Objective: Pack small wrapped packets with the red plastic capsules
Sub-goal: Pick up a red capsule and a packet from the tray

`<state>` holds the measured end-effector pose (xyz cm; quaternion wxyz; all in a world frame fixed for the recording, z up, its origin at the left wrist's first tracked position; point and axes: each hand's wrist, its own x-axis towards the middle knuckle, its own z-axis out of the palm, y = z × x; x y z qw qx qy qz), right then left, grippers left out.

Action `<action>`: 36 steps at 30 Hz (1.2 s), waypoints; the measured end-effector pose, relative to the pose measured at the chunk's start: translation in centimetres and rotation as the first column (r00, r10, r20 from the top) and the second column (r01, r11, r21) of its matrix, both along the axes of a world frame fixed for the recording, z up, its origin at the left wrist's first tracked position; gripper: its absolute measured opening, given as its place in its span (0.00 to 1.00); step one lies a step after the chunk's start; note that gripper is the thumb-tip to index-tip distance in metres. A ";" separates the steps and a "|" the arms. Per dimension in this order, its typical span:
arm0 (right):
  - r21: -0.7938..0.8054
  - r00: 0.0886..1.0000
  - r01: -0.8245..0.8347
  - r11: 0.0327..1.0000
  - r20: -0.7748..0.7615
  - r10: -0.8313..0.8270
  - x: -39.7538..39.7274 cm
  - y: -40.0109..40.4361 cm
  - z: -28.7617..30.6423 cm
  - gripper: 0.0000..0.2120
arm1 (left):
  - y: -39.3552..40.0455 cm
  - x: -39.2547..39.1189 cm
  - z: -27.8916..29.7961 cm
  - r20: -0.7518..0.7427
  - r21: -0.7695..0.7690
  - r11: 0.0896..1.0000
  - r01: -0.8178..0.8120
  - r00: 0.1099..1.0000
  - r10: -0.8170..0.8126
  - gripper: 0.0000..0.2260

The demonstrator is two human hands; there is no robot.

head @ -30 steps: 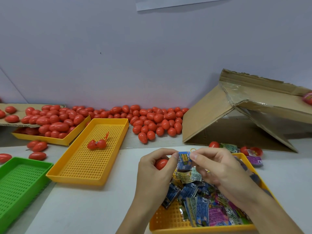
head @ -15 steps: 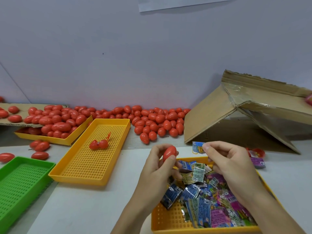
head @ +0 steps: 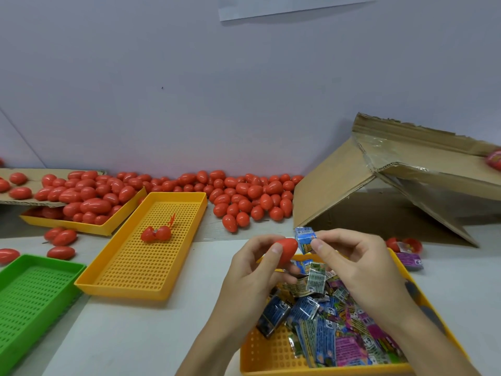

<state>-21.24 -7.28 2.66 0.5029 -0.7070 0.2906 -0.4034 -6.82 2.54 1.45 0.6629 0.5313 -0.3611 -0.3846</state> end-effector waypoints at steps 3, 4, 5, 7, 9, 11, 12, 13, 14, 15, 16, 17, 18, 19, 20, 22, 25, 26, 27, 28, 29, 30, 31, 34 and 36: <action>-0.030 1.000 -0.018 0.999 -0.005 0.018 0.0 0.1 -0.1 0.11 | -0.1 0.0 -0.1 -0.040 0.001 1.000 0.017 0.999 -0.017 0.11; -0.037 1.000 -0.023 0.999 -0.005 0.023 0.0 0.1 -0.1 0.11 | -0.1 0.0 -0.1 -0.050 0.001 1.000 0.017 0.999 -0.017 0.11; -0.039 1.000 -0.028 0.999 -0.003 0.027 0.1 0.2 -0.1 0.10 | -0.1 -0.1 -0.2 -0.060 0.000 1.000 0.014 0.998 -0.014 0.11; -0.030 1.000 -0.031 0.999 0.005 0.031 0.2 0.2 -0.1 0.10 | -0.1 -0.1 -0.1 -0.095 -0.007 1.000 0.001 0.995 -0.002 0.11; -0.019 0.999 -0.036 0.999 0.015 0.036 0.3 0.3 -0.2 0.11 | -0.1 -0.1 0.0 -0.125 -0.014 1.000 -0.018 0.992 0.016 0.11; 0.000 0.998 -0.049 0.999 0.028 0.049 0.4 0.4 -0.2 0.11 | -0.1 -0.1 0.1 -0.140 -0.022 0.999 -0.028 0.990 0.024 0.10; 0.011 0.998 -0.058 0.998 0.033 0.058 0.4 0.4 -0.2 0.12 | -0.1 -0.1 0.2 -0.147 -0.025 0.999 -0.029 0.989 0.025 0.09; 0.021 0.997 -0.069 0.997 0.039 0.068 0.4 0.5 -0.2 0.12 | 0.0 -0.1 0.2 -0.153 -0.026 0.999 -0.029 0.988 0.025 0.09; 0.029 0.996 -0.079 0.996 0.044 0.078 0.4 0.5 -0.2 0.13 | 0.0 0.0 0.2 -0.155 -0.026 0.999 -0.025 0.988 0.021 0.09; 0.036 0.995 -0.087 0.996 0.048 0.085 0.4 0.5 -0.2 0.13 | 0.0 0.0 0.2 -0.149 -0.028 0.999 -0.017 0.989 0.013 0.09; 0.045 0.995 -0.092 0.995 0.051 0.090 0.4 0.6 -0.3 0.13 | 0.0 0.0 0.2 -0.136 -0.031 1.000 -0.007 0.991 0.002 0.10; 0.054 0.994 -0.096 0.994 0.052 0.093 0.4 0.5 -0.3 0.14 | 0.0 0.0 0.1 -0.122 -0.033 0.999 0.002 0.993 -0.006 0.10; 0.065 0.994 -0.098 0.993 0.053 0.095 0.4 0.5 -0.3 0.14 | 0.0 0.1 0.1 -0.111 -0.035 0.999 0.009 0.994 -0.013 0.10; 0.080 0.994 -0.101 0.992 0.057 0.096 0.4 0.5 -0.3 0.14 | 0.0 0.1 0.0 -0.104 -0.036 0.999 0.014 0.994 -0.018 0.10; 0.097 0.993 -0.101 0.990 0.064 0.095 0.4 0.5 -0.3 0.14 | 0.1 0.1 0.0 -0.099 -0.036 0.999 0.019 0.995 -0.023 0.10; 0.121 0.994 -0.086 0.989 0.080 0.077 0.5 0.6 -0.4 0.14 | 0.1 0.2 -0.1 -0.079 -0.035 0.999 0.034 0.996 -0.037 0.08; 0.107 0.997 -0.038 0.994 0.068 0.031 0.7 0.7 -0.6 0.14 | 0.1 0.1 -0.1 -0.038 -0.019 0.999 0.042 0.998 -0.043 0.10; 0.103 0.998 -0.026 0.994 0.068 0.019 0.7 0.7 -0.6 0.14 | 0.1 0.0 -0.1 -0.036 -0.014 0.999 0.041 0.999 -0.041 0.10; 0.104 0.997 -0.019 0.994 0.073 0.012 0.8 0.8 -0.6 0.15 | 0.1 0.0 -0.1 -0.037 -0.014 0.999 0.040 0.998 -0.041 0.10; 0.109 0.996 -0.015 0.994 0.083 0.006 0.8 0.8 -0.7 0.16 | 0.0 0.0 -0.1 -0.037 -0.014 0.999 0.041 0.998 -0.041 0.09; 0.115 0.995 -0.014 0.993 0.095 0.003 0.9 0.8 -0.7 0.16 | 0.0 0.1 -0.1 -0.036 -0.012 0.999 0.039 0.999 -0.039 0.07; 0.124 0.994 -0.015 0.992 0.108 0.002 0.9 0.8 -0.7 0.17 | 0.0 0.1 -0.1 -0.033 -0.010 0.999 0.035 0.999 -0.036 0.06; 0.137 0.993 -0.019 0.990 0.120 0.003 0.9 0.8 -0.7 0.17 | 0.0 0.1 -0.1 -0.032 -0.009 0.999 0.032 0.999 -0.033 0.06; 0.183 0.989 -0.058 0.981 0.142 0.032 0.9 0.6 -0.9 0.20 | 0.0 0.0 -0.2 -0.048 -0.019 0.999 0.028 0.998 -0.029 0.07; 0.213 0.988 -0.099 0.972 0.135 0.071 0.8 0.5 -1.0 0.21 | 0.0 0.0 -0.1 -0.051 -0.020 0.999 0.026 0.998 -0.027 0.07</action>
